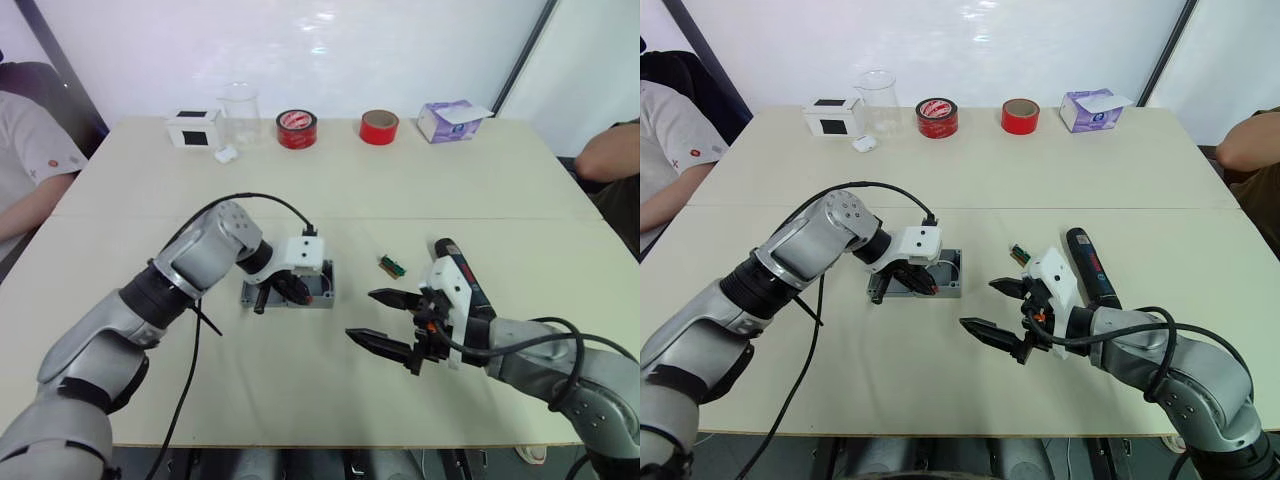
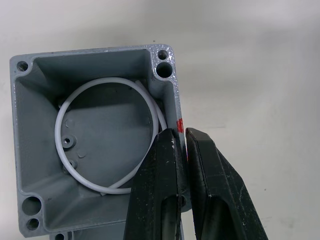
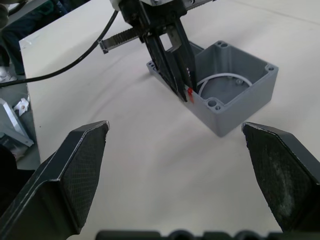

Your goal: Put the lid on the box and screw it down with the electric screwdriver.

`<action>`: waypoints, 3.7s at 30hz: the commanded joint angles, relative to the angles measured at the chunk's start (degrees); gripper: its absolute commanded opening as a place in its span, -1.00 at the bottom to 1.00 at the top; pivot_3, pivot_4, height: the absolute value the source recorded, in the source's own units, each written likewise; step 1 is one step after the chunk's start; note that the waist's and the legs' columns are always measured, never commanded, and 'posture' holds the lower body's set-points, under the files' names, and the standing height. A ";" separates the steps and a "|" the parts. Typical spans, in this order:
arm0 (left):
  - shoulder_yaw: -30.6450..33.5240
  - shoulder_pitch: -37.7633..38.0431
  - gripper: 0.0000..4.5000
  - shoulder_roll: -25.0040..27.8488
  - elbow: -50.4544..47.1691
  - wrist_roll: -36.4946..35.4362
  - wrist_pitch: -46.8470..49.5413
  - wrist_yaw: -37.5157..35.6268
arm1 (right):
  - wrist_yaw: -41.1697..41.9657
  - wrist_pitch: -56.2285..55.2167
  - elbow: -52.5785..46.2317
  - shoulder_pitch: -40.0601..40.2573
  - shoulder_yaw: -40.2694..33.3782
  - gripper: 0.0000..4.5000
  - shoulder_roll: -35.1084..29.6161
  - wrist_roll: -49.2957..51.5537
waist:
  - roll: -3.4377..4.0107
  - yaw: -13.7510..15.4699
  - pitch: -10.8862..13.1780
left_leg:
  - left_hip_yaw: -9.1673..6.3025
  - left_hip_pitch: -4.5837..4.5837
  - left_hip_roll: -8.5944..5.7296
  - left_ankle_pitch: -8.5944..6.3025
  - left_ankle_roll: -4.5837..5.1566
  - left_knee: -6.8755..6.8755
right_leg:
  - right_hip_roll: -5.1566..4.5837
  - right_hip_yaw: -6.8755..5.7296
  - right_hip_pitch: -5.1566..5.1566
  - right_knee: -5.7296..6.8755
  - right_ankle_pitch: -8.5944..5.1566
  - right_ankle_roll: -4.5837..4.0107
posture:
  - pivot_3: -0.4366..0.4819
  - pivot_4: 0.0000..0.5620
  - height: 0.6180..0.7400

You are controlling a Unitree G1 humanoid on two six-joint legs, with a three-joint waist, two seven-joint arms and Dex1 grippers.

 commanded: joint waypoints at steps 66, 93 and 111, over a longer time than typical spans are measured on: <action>51.53 21.50 -0.24 -1.35 -22.31 -41.96 57.78 73.28 | 16.30 -12.29 1.74 -17.72 18.26 1.00 -5.84 -20.50 | -0.03 0.41 -0.01 | -0.09 -0.03 0.00 0.08 -0.13 0.20 | -0.20 0.01 -0.10 0.29 0.03 0.03 | -0.05 -0.47 1.00; 33.83 13.90 -0.24 0.43 -4.62 -68.48 57.78 98.93 | 6.78 1.98 -9.60 -18.53 11.24 1.00 -1.39 -16.31 | -0.02 1.05 -0.04 | -0.10 0.02 -0.14 0.21 -0.37 0.17 | -0.33 0.00 -0.10 0.30 0.05 0.02 | -0.05 -0.47 1.00; 33.58 9.07 -0.24 -9.47 4.17 -44.83 57.53 91.31 | 0.96 4.11 -13.00 -14.12 7.98 1.00 -0.13 -13.38 | 0.28 1.12 -0.22 | -0.14 1.58 -0.20 0.18 -0.32 -0.09 | -0.25 -0.02 1.50 0.02 -0.06 -0.08 | -0.05 -0.47 1.00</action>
